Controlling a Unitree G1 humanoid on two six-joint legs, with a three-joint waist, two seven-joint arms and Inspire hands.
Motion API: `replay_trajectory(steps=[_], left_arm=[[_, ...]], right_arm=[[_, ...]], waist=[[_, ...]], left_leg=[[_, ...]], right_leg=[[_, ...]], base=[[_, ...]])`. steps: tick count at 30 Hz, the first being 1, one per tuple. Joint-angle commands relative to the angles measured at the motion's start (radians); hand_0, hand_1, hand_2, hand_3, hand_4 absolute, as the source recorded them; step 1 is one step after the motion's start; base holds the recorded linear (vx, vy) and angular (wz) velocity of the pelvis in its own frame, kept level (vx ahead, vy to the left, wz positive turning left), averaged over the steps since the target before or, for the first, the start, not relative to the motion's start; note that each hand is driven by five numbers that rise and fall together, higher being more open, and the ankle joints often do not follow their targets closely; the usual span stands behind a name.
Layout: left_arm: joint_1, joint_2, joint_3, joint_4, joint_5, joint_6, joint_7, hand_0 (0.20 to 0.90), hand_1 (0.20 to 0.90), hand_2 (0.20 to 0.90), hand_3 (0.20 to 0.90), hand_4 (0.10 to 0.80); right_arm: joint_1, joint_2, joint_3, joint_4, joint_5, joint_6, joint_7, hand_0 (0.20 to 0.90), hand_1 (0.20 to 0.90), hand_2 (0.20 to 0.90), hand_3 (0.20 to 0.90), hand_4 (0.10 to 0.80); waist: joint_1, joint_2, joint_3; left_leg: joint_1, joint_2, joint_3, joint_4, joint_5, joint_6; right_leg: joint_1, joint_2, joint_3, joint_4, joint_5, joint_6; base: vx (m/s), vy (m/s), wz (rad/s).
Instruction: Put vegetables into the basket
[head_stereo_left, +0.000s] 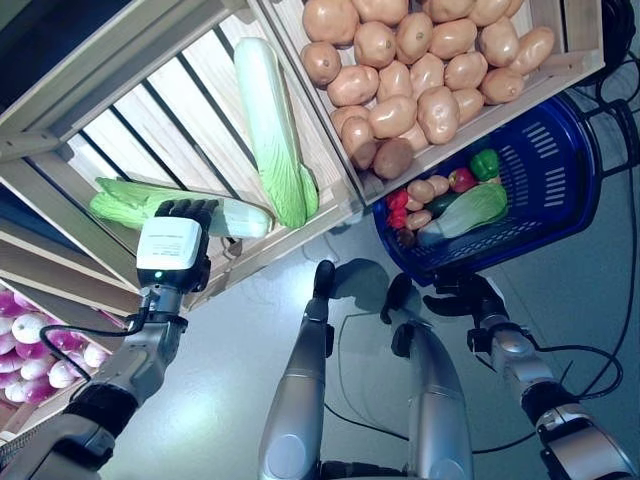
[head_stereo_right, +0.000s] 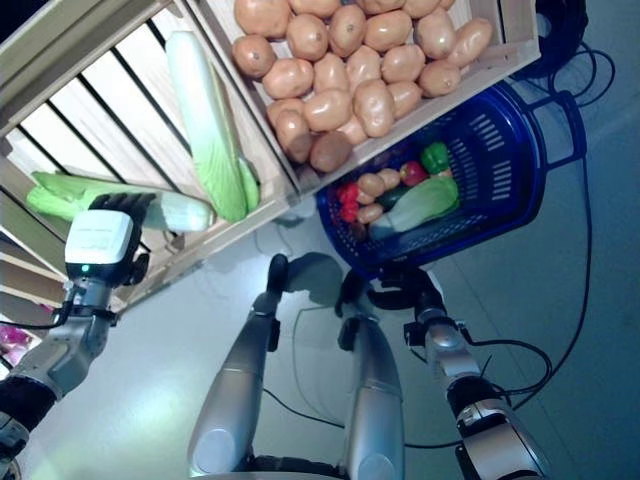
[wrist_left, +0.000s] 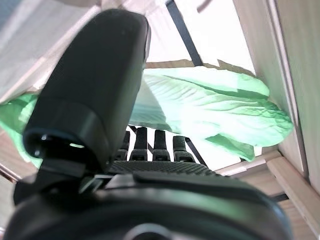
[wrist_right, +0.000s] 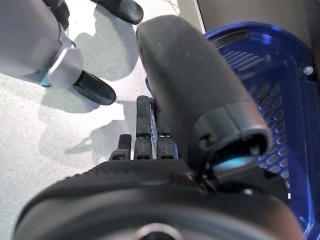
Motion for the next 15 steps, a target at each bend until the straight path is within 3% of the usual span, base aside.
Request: replay_trajectory(steps=[1,6,10,15], left_arm=[[-0.014,0.041,0.011,-0.023,-0.027,-0.006,-0.012,0.900,0.900,0.900,0.900,0.800],[-0.100,0.038,-0.047,0.043,-0.071,-0.024,-0.001,0.900,0.900,0.900,0.900,0.800],[-0.149,0.009,-0.050,0.117,-0.039,-0.006,0.166,0.900,0.900,0.900,0.900,0.800],[-0.193,-0.047,-0.019,0.260,0.007,-0.088,0.246,0.900,0.900,0.900,0.900,0.800]], right_arm=[[0.023,-0.078,-0.011,0.001,-0.011,-0.011,0.012,0.900,0.900,0.900,0.900,0.800],[0.009,-0.083,0.001,0.002,-0.013,0.005,0.021,0.900,0.900,0.900,0.900,0.800],[-0.002,-0.078,0.015,0.026,-0.011,0.000,0.025,0.900,0.900,0.900,0.900,0.800],[-0.010,-0.052,0.034,0.022,-0.012,-0.008,0.013,0.900,0.900,0.900,0.900,0.800]], waist=[[-0.033,0.063,-0.005],[-0.052,0.054,-0.005],[-0.063,0.044,-0.005],[-0.073,0.026,-0.005]], left_leg=[[-0.082,-0.016,0.027,0.078,0.010,0.019],[-0.087,-0.008,0.034,0.084,0.012,0.017],[-0.093,-0.001,0.035,0.090,0.015,0.015],[-0.097,0.003,0.037,0.099,0.011,0.010]], right_leg=[[0.081,-0.015,-0.004,-0.062,0.044,0.066],[0.071,-0.006,0.008,-0.059,0.049,0.066],[0.066,-0.001,0.018,-0.053,0.047,0.063],[0.059,0.005,0.024,-0.049,0.044,0.058]], base=[[0.000,0.000,0.00],[0.002,0.005,-0.01],[0.011,0.011,-0.12],[0.009,-0.008,-0.04]])
